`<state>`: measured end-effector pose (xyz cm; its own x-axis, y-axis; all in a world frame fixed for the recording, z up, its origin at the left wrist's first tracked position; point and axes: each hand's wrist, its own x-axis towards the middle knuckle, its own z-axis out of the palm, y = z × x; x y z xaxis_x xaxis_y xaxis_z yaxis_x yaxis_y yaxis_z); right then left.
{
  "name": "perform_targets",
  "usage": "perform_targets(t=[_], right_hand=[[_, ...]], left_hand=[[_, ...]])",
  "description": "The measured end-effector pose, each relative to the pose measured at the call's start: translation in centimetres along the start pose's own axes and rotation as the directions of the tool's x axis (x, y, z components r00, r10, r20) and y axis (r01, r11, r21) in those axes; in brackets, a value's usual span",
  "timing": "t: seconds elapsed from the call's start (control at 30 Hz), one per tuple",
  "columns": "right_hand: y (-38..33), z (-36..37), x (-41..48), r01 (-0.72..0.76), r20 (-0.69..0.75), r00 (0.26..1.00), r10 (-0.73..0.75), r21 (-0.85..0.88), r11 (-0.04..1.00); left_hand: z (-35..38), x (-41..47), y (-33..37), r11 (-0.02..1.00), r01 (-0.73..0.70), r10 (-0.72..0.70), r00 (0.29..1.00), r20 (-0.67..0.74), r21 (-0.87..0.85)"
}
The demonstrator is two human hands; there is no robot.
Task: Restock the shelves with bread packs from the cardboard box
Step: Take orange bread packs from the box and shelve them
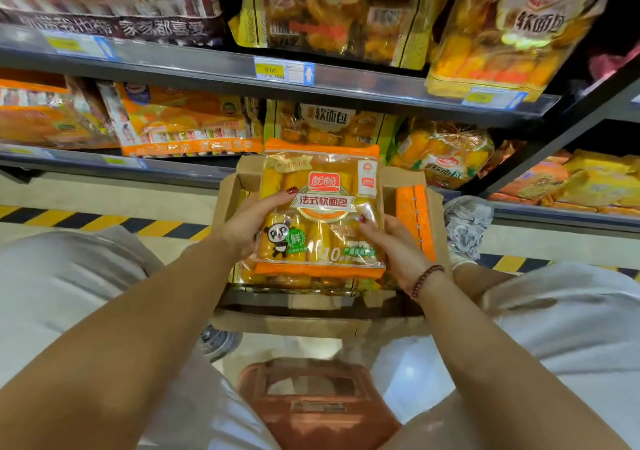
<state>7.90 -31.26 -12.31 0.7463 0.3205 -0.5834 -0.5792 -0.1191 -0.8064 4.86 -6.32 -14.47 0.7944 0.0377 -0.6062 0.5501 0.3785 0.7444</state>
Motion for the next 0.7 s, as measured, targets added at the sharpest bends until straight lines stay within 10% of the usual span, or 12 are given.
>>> perform_targets(t=[0.3,0.47,0.7], right_hand=[[2.9,0.3,1.7,-0.017,-0.118,0.993,0.004,-0.109,0.994],[3.6,-2.2,2.4,0.142,-0.372,0.887,-0.273,-0.344,0.928],[7.1,-7.0,2.7,-0.254,-0.552,0.788,-0.273,-0.695,0.673]], left_hand=[[-0.3,0.7,-1.9,0.950,0.009,0.017,0.997,-0.081,0.312],[0.3,0.5,-2.2,0.974,-0.005,0.040,0.988,-0.152,0.225],[-0.7,1.4,-3.2,0.971,0.012,0.041,0.975,-0.216,0.240]])
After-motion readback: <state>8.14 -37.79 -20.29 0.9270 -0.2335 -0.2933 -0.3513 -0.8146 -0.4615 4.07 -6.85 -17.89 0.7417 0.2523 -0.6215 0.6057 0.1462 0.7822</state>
